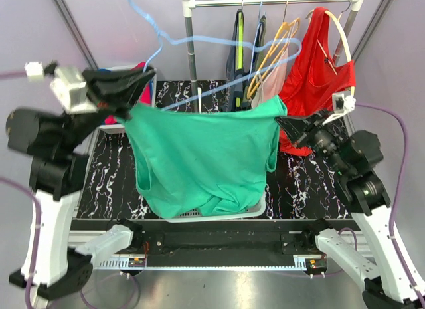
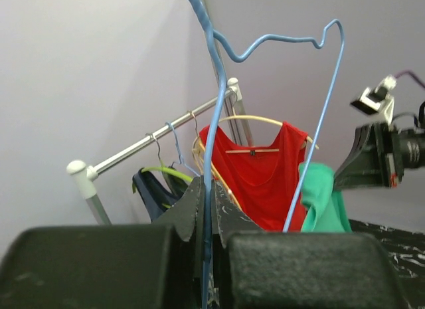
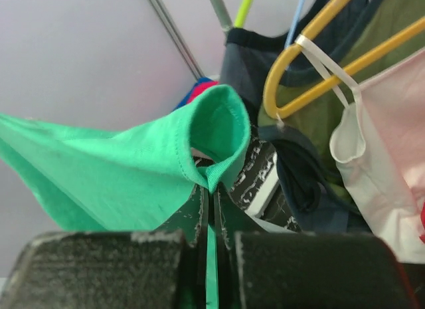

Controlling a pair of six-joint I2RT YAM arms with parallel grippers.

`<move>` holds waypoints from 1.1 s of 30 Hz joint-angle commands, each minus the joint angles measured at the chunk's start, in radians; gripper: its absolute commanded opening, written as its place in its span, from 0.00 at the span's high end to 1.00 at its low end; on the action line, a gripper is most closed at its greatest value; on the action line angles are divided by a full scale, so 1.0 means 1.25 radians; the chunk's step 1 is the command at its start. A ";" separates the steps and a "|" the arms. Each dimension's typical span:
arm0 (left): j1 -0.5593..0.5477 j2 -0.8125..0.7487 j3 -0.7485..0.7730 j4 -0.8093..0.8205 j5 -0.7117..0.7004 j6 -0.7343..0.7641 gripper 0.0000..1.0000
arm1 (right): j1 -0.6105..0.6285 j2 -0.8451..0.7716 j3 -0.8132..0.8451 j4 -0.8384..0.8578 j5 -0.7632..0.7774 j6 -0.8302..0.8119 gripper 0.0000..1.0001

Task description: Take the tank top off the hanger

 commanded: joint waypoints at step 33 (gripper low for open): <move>-0.194 0.193 0.132 0.055 -0.174 -0.078 1.00 | 0.006 0.078 0.086 0.133 -0.243 0.102 0.57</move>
